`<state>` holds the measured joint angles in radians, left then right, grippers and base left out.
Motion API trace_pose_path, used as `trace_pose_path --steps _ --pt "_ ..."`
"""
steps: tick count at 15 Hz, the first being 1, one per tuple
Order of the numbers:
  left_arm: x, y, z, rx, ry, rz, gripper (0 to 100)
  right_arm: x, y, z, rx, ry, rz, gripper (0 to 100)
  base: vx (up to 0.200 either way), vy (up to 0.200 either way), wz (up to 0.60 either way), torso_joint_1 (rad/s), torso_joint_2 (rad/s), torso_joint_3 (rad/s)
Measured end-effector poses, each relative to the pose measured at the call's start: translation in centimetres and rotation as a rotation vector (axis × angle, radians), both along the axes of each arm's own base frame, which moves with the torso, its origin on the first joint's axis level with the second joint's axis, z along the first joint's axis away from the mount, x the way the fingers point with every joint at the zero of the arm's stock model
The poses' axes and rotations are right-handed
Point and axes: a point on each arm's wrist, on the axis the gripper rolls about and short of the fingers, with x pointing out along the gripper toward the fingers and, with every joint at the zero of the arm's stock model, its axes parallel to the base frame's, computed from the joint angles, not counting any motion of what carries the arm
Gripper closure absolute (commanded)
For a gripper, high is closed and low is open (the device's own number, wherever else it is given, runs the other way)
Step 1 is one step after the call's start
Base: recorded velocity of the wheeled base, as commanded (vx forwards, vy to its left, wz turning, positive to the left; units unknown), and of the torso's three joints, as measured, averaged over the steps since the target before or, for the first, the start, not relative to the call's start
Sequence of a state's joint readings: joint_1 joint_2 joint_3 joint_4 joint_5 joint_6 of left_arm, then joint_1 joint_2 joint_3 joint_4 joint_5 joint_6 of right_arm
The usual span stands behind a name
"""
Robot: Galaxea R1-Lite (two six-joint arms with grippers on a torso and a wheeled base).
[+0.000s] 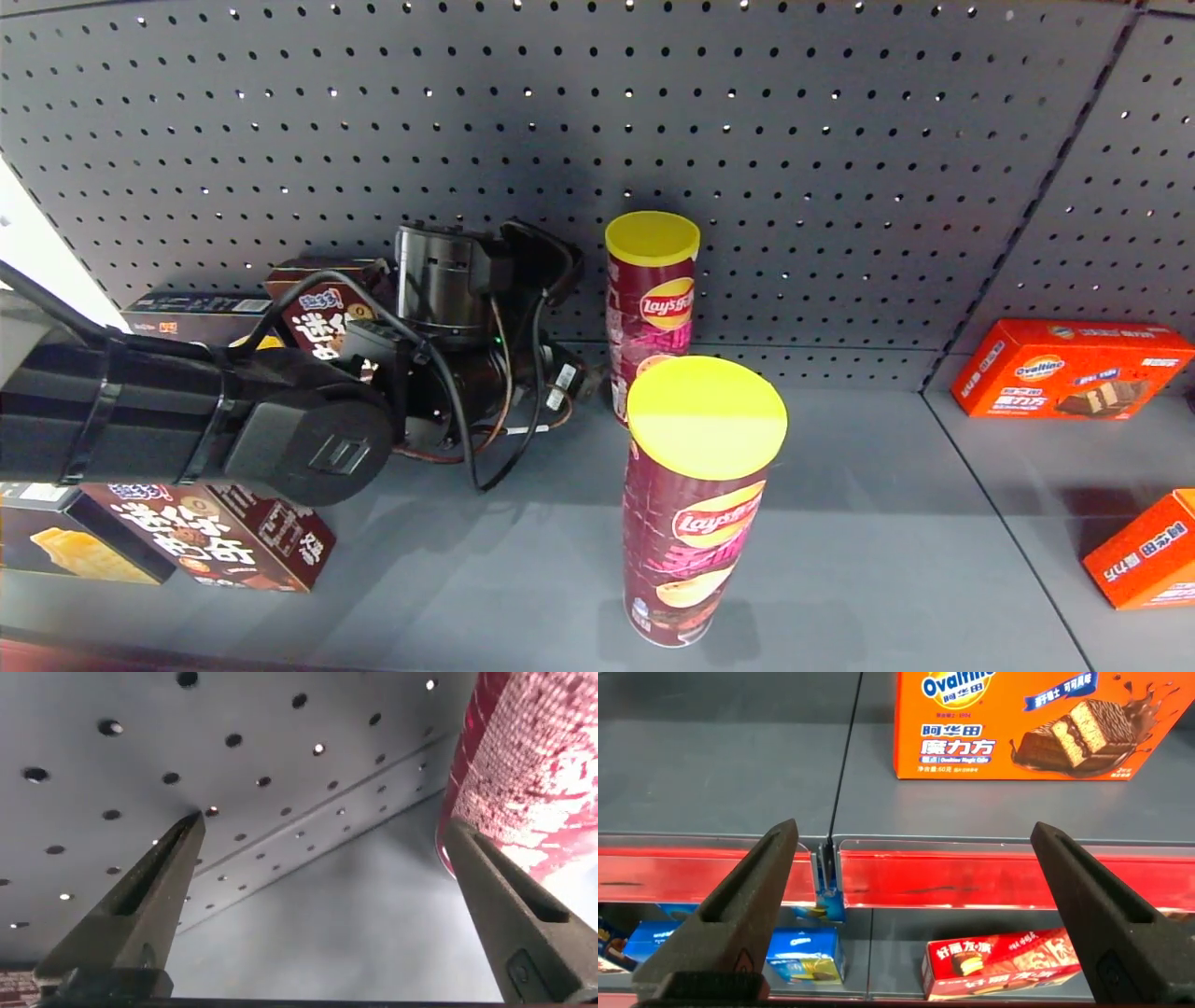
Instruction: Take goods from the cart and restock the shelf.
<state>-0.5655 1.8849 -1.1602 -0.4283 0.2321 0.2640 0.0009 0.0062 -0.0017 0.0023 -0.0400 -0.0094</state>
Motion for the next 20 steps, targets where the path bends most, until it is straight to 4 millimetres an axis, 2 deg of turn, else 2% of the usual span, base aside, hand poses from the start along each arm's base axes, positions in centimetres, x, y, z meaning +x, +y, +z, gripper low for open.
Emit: trace_pose_path --steps 4,9,12,14,20 --pt "-3.2 2.0 1.7 -0.002 -0.004 -0.004 0 0.0 0.0 0.0 0.000 0.000 0.001 0 0.000 0.000 0.00 0.000 0.00 0.000" --pt "-8.8 5.1 6.9 -0.062 -0.097 -0.024 0 0.0 0.0 0.0 0.000 0.000 0.000 0 0.000 0.000 0.00 0.000 0.00 0.000" --pt "-13.0 7.0 9.6 -0.116 -0.175 -0.053 0 0.0 0.0 0.0 0.000 0.000 0.000 0 0.000 0.000 0.00 0.000 0.00 0.000" --pt "-15.8 8.1 10.0 -0.142 -0.207 -0.083 0 0.0 0.0 0.0 0.000 0.000 0.000 0 0.000 0.000 0.00 0.000 0.00 0.000" --pt "-23.2 12.7 7.6 -0.182 -0.271 -0.162 0 0.0 0.0 0.0 0.000 0.000 0.001 0 0.000 0.000 0.00 0.000 0.00 0.000"
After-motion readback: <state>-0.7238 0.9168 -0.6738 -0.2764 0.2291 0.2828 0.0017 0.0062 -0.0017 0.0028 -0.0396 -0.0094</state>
